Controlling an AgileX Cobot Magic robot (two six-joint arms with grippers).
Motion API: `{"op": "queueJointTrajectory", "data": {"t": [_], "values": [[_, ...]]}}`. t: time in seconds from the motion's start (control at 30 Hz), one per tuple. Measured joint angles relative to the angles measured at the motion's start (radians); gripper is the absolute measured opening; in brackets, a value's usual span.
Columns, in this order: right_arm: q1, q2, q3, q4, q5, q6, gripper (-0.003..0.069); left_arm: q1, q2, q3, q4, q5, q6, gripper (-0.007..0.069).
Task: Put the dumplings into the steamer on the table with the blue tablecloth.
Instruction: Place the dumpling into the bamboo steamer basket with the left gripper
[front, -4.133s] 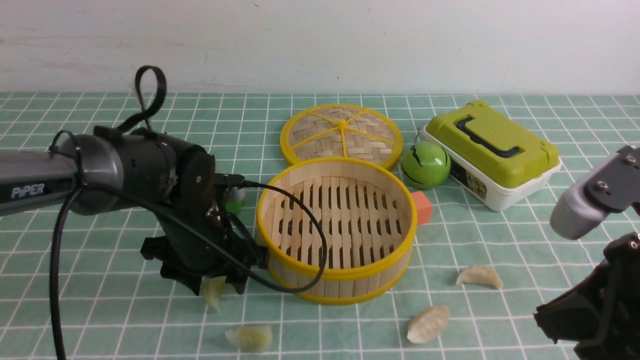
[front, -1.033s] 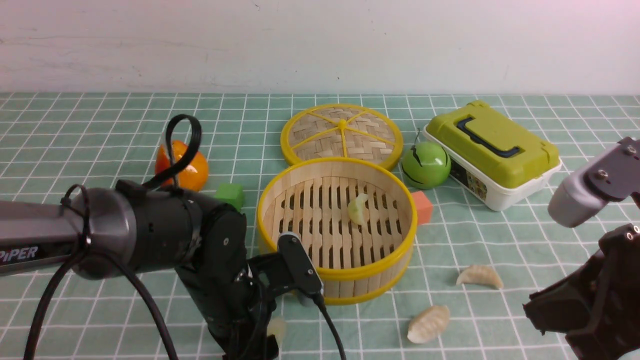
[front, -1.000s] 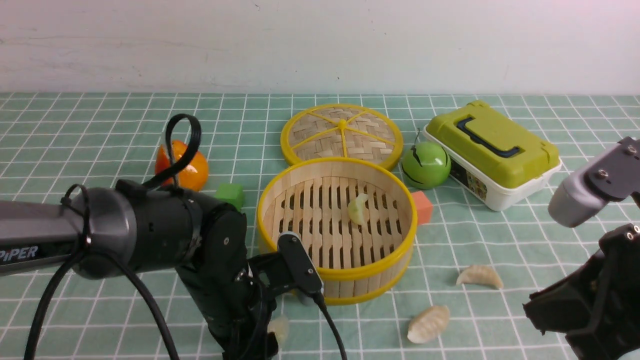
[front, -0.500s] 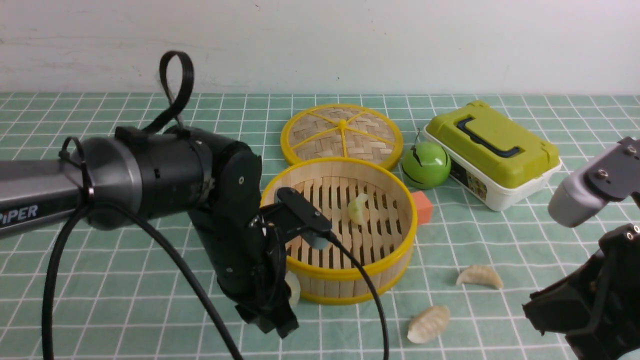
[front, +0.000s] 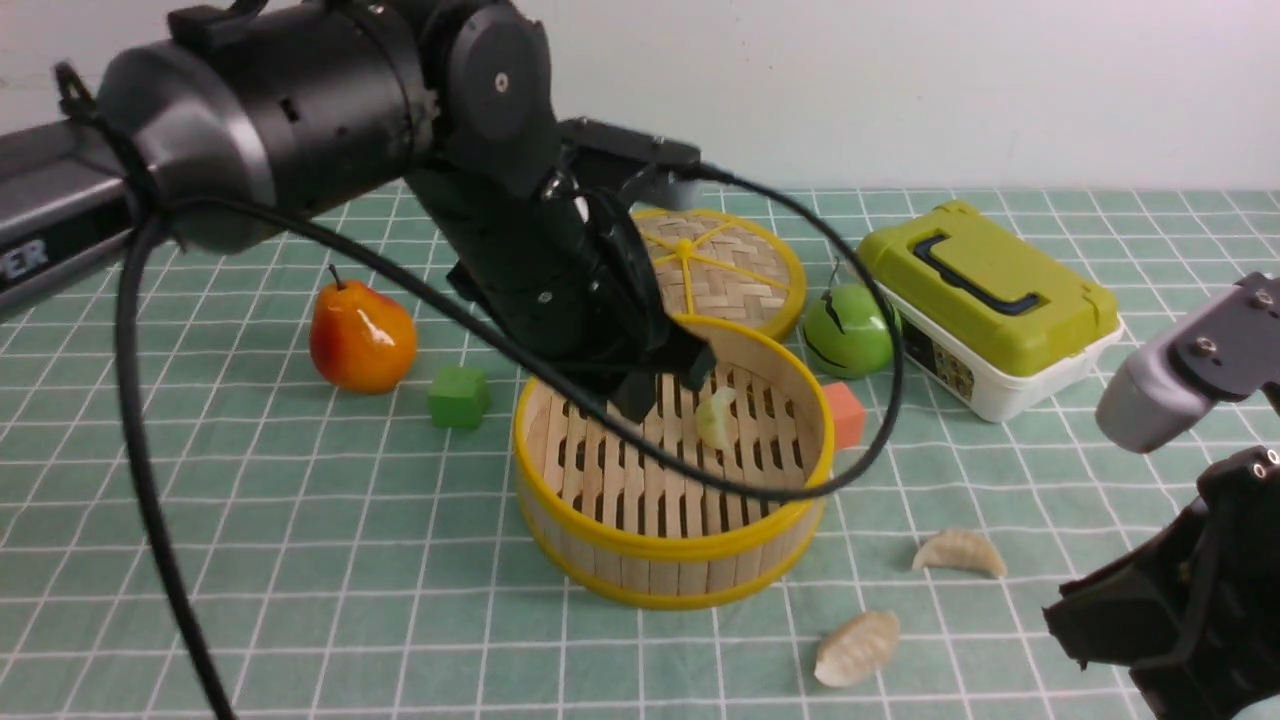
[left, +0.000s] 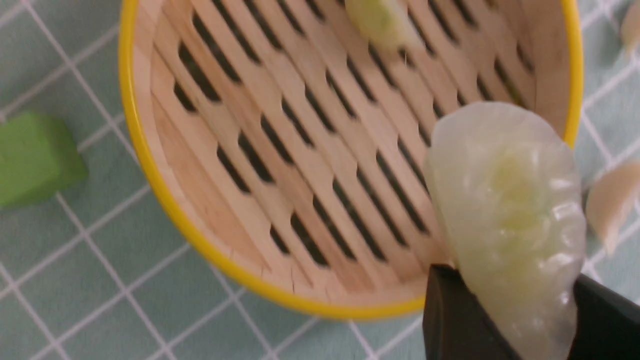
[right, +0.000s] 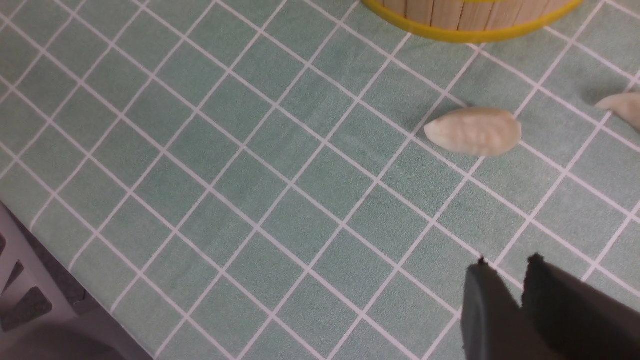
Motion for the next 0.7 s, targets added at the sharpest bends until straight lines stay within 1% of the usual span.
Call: {"op": "queueJointTrajectory", "data": {"t": [0.13,0.27,0.37,0.53,0.67,0.7], "values": [[0.0,0.0,0.0,0.0,0.0,0.0,0.0122,0.018,0.138,-0.115,0.003,-0.016,-0.061,0.0209],[0.0,0.0,0.0,0.0,0.002,0.0,0.0127,0.034,0.285,-0.193,0.039,-0.016,-0.126,0.0209],[0.0,0.0,0.0,0.0,0.002,0.0,0.0128,0.037,0.349,-0.223,0.085,-0.024,-0.163,0.0209],[0.0,0.0,0.0,-0.001,0.002,0.0,0.0132,0.037,0.392,-0.233,0.112,-0.037,-0.189,0.0209],[0.0,0.0,0.0,-0.006,0.004,0.0,0.0132,0.037,0.397,-0.233,0.113,-0.031,-0.19,0.0261],[0.0,0.0,-0.004,-0.022,0.008,0.0,0.0132,0.037,0.396,-0.235,0.113,-0.025,-0.191,0.0307]]}}
